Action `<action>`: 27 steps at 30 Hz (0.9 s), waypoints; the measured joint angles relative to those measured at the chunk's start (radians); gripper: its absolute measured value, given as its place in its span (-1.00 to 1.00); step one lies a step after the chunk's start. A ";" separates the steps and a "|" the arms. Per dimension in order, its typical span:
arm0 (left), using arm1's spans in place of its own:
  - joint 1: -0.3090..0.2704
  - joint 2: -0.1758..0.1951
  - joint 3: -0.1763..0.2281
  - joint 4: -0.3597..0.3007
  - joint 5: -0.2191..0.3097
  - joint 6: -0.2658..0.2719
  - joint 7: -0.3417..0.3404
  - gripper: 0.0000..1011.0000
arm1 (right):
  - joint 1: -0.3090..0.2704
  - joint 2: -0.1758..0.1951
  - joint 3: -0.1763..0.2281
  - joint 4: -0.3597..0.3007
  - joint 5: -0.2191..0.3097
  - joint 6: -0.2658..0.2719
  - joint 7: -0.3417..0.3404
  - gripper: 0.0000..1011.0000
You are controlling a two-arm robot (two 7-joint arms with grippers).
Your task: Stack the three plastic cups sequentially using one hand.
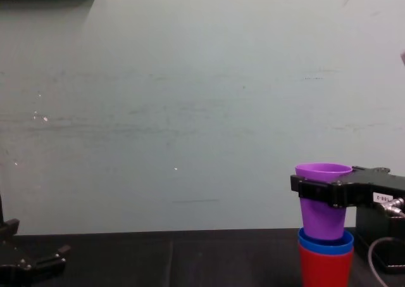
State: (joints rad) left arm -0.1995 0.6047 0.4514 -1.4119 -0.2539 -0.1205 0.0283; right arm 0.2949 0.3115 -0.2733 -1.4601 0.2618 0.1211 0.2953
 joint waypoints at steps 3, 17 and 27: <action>0.000 0.000 0.000 0.000 0.000 0.000 0.000 0.99 | 0.003 -0.002 -0.004 0.012 -0.007 -0.005 0.002 0.49; 0.000 0.000 0.000 0.000 0.000 0.000 0.000 0.99 | 0.017 -0.014 -0.007 0.053 -0.017 -0.024 0.010 0.49; 0.000 0.000 0.000 0.000 0.000 0.000 0.000 0.99 | 0.012 -0.018 -0.007 0.074 -0.019 -0.035 0.018 0.49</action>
State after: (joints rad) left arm -0.1996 0.6047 0.4514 -1.4120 -0.2539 -0.1205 0.0283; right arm 0.3067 0.2931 -0.2804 -1.3864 0.2429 0.0859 0.3131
